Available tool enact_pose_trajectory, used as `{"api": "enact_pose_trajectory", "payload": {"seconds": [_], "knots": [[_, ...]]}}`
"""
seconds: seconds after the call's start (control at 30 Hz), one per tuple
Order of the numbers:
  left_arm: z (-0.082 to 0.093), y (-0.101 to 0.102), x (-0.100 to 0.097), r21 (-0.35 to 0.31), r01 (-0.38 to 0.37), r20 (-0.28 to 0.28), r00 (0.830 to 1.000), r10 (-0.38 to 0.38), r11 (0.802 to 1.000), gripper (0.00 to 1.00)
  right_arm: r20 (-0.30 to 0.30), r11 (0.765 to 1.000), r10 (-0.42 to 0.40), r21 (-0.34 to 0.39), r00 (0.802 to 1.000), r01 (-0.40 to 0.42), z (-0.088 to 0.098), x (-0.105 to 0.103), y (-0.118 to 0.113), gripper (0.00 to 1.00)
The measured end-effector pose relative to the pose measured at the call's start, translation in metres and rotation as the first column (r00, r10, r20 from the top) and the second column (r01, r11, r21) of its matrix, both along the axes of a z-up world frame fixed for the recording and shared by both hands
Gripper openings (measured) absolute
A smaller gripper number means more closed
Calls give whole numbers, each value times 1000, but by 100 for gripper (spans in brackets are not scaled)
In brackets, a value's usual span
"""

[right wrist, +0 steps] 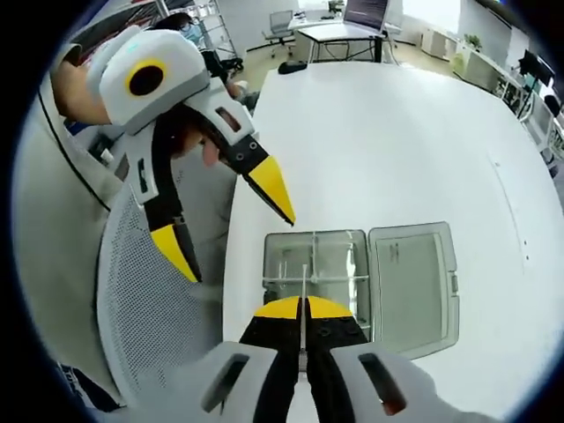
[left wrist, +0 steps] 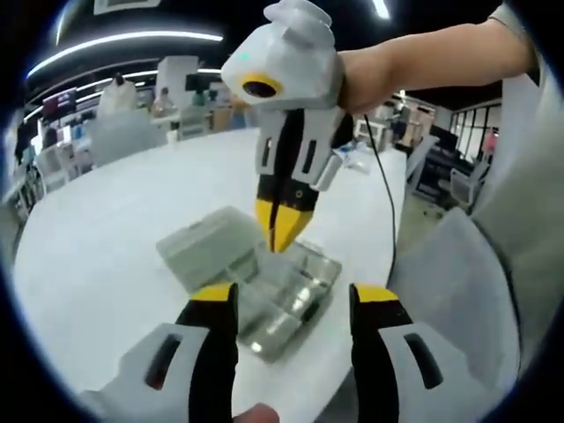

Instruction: Insert the divider into the dual guide fixture by aligning both edges with the guide slots and pushing it downward to the bottom, including one-sided entry, uneven engagement, binding, and posture correction.

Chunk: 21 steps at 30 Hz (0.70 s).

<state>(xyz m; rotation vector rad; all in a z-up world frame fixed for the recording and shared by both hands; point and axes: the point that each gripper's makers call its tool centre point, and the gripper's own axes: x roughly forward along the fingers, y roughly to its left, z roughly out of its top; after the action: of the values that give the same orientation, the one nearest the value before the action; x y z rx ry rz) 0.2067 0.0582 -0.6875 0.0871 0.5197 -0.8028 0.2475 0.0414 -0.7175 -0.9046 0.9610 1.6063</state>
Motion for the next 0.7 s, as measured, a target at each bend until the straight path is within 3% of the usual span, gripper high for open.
{"api": "enact_pose_trajectory", "payload": {"seconds": [0.7], "knots": [[-4, 2, -2, -10, -12, -10, 1000, 12, 1000, 49, 12, 1000, 12, -2, 1000, -12, -11, -1, 2, 0]]}}
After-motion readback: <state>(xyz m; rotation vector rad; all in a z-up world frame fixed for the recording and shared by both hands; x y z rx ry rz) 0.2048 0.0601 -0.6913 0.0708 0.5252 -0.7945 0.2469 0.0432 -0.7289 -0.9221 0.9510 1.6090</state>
